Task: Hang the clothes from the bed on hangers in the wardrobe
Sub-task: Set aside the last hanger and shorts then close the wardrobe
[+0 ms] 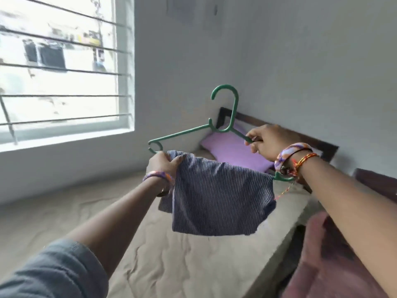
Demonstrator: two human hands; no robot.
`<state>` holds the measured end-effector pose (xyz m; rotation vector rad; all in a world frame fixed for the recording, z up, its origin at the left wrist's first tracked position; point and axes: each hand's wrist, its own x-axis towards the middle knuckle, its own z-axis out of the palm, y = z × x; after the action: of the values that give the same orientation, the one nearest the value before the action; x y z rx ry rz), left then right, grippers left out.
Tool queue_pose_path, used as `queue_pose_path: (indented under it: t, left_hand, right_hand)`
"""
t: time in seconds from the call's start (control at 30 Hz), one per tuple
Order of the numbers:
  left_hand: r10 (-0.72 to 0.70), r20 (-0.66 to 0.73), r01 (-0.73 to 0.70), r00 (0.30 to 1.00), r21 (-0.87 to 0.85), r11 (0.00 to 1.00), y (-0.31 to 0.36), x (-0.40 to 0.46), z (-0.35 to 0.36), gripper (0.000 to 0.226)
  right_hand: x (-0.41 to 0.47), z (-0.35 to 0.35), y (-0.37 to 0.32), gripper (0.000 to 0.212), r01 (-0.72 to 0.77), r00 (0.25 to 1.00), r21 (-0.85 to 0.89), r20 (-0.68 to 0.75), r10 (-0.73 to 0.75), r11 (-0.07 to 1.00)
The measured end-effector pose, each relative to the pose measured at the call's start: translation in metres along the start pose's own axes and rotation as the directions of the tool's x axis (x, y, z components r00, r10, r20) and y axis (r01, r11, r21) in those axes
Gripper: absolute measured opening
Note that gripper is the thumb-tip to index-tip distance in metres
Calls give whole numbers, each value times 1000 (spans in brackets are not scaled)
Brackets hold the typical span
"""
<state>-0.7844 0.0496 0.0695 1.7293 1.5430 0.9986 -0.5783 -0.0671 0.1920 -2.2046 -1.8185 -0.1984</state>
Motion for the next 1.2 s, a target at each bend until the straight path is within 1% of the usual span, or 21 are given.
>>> queue_pose_path:
  t: [0.07,0.13,0.17,0.2,0.23,0.27,0.3,0.33,0.4,0.43,0.5,0.53,0.63,0.7,0.77,0.83,0.97,1.03,1.07,1.13,1.2]
  left_hand:
    - [79,3,-79,997,-76,994,33,-8,-2,38]
    - [212,112,-169,971,-304,938,69,-22,-6,36]
    - [284,200,-156,938,-487,859,86,-31,-5,34]
    - [345,291,-85,892,-643,761,101,-40,-5,29]
    - [403,352,-24,844,-728,685,115,-51,-6,25]
    - [442,400,4,803,-745,667,124,-61,-6,23]
    - [445,416,-10,793,-722,692,130,-69,-1,24]
    - [458,401,-80,793,-678,731,142,-77,8,26]
    - [442,207,-291,873,-507,811,139,-71,5,26]
    - [526,177,-417,832,-427,802,178,-105,20,21]
    - [595,35,-571,803,-238,785,189,-124,18,20]
    - [665,-8,-651,747,-210,729,204,-141,24,23]
    - [844,-40,-815,535,-290,502,246,-211,42,25]
    - [929,10,-890,370,-285,357,277,-258,56,42]
    - [968,80,-931,237,-268,250,306,-306,69,56]
    - [983,128,-943,131,-289,163,332,-357,77,54]
    - [997,62,-902,-39,-432,-9,376,-478,79,44]
    - [989,55,-842,-137,-532,-88,395,-540,76,34]
    - [977,76,-800,-201,-589,-118,403,-570,75,26]
    - [923,90,-699,-375,-682,-217,419,-630,74,15]
    - [872,32,-595,-488,-744,-305,431,-695,69,27]
  right_hand:
    - [-30,-32,14,19,-43,997,-15,-67,42,999]
    - [-58,-56,37,16,-124,981,-2,-151,123,992]
    - [-72,-69,48,18,-150,969,43,-192,156,988]
    - [-86,-81,60,23,-171,953,84,-237,186,982]
    - [-101,-92,73,25,-194,928,134,-297,226,972]
    - [-116,-103,83,25,-203,895,169,-366,253,964]
    - [-131,-115,89,24,-226,859,191,-423,288,955]
    - [-150,-128,95,25,-233,828,183,-477,294,955]
    - [-151,-130,100,26,-234,819,183,-492,295,955]
    - [-207,-162,111,26,-327,757,166,-543,363,930]
    - [-219,-165,123,27,-335,760,159,-537,366,929]
    - [-239,-172,129,26,-357,747,138,-552,371,924]
    - [-310,-195,139,23,-442,687,146,-579,438,885]
    - [-360,-213,147,22,-479,638,170,-607,474,861]
    - [-413,-232,150,23,-513,585,191,-636,503,837]
    - [-467,-255,149,26,-550,533,196,-666,522,812]
    - [-584,-295,128,32,-668,433,149,-718,544,729]
    - [-646,-313,117,27,-737,379,139,-725,575,662]
    - [-677,-322,111,25,-768,361,124,-725,586,628]
    - [-737,-339,95,23,-833,319,111,-705,634,542]
    - [-797,-355,76,17,-880,257,121,-694,673,460]
